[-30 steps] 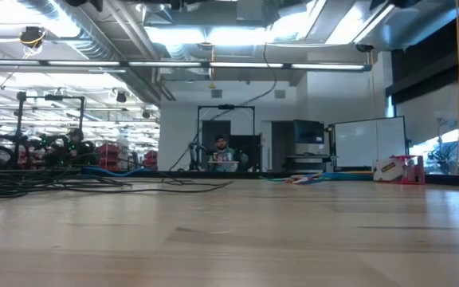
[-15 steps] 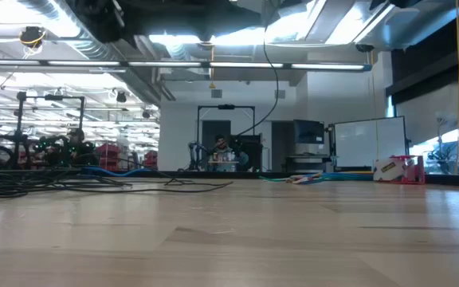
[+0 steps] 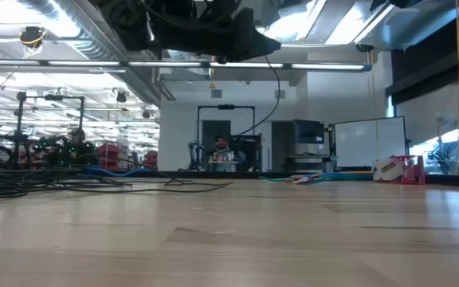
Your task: Coiling cords
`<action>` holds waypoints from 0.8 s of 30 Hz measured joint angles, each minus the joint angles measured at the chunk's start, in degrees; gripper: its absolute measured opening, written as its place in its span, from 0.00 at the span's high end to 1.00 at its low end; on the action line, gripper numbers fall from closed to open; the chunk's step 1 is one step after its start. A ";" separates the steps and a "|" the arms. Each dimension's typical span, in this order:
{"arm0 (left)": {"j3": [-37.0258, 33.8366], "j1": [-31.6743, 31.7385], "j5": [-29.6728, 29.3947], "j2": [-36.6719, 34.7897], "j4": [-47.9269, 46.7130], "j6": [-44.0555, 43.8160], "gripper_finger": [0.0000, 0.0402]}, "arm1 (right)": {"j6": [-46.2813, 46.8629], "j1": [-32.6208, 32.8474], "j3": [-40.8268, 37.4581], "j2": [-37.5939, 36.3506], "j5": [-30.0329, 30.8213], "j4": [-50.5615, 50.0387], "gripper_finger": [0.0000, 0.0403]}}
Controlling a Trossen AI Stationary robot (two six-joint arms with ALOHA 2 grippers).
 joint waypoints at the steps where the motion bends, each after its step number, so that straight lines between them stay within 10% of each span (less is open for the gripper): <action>1: -0.03 -0.02 -0.01 0.00 -0.12 0.01 0.61 | 0.00 0.00 0.00 0.01 0.00 0.00 0.98; 24: -0.03 0.46 -6.90 -3.31 -11.13 6.67 0.96 | 0.11 0.04 -0.04 0.02 -0.60 0.56 0.98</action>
